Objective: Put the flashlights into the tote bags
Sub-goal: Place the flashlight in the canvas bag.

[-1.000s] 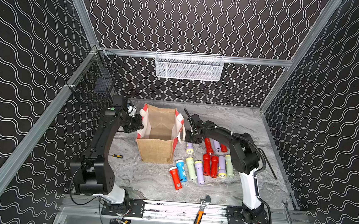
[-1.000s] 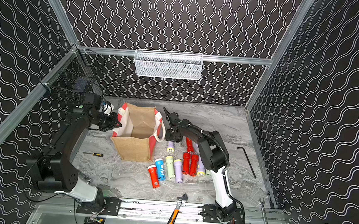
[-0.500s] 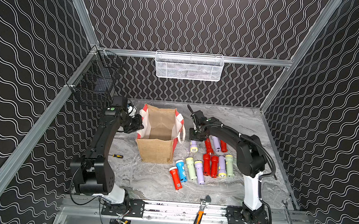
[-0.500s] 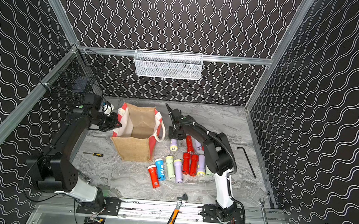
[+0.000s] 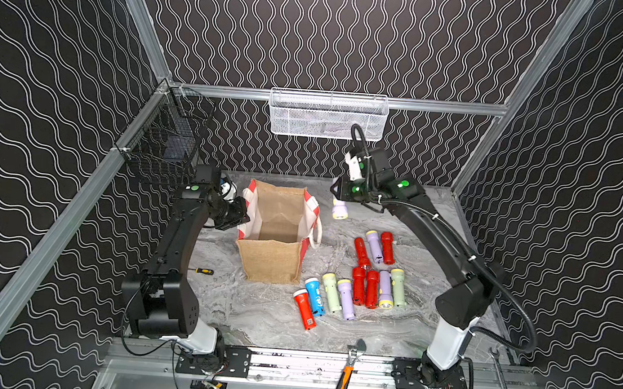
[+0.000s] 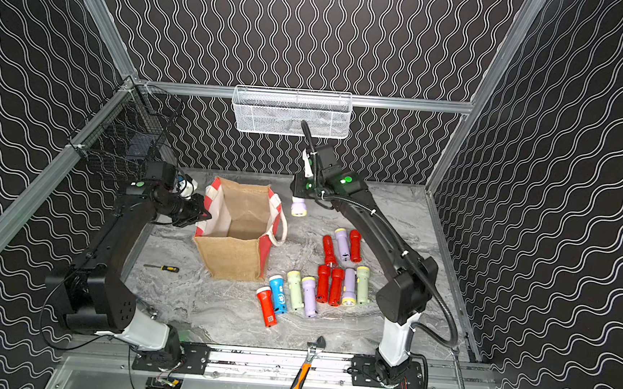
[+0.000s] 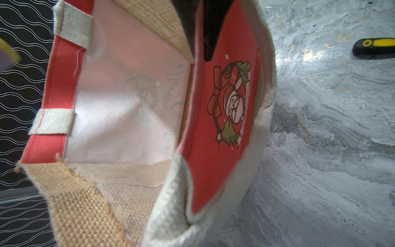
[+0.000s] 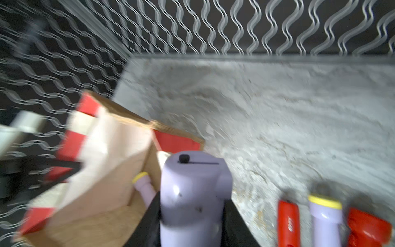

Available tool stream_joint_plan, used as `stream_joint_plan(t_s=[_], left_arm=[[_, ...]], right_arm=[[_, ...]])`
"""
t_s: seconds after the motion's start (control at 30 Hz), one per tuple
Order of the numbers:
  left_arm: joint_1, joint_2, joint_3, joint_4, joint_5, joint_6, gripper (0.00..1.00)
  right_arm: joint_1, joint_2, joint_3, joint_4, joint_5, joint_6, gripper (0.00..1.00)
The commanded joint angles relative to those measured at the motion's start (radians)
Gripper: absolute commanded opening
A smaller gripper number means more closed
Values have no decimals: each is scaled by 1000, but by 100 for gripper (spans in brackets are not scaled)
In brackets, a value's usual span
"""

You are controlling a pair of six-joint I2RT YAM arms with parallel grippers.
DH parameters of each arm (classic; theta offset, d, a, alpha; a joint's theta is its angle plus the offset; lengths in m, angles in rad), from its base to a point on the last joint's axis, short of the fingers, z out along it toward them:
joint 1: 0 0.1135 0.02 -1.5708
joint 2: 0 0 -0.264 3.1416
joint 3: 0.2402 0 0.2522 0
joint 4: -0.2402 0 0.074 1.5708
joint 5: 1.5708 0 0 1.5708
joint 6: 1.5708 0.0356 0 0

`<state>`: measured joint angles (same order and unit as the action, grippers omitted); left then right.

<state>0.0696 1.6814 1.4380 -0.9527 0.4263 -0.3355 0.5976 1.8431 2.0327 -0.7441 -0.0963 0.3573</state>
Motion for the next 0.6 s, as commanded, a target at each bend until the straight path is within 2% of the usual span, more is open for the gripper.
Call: stream_joint_plan(t_s=[0.0,0.13,0.2,0.37,0.57], left_arm=[[0,-3,-6,16,9,-2,0],[-1,-21,-27,31,21,-11,0],[-2,-33,-38,36,25,-10,0],[-2,-46,-57,43,35,-5,0],[-2,-48,-71,57,49,-4,0]], right_arm=[[1,-28,27,104,-141,69,26],[2,-44,-81,398,-355,255,26],[12,4,-68,454,-412,334,24],[104,182,106,408,-415,350,24],[175,261,122,448,-414,393,24]])
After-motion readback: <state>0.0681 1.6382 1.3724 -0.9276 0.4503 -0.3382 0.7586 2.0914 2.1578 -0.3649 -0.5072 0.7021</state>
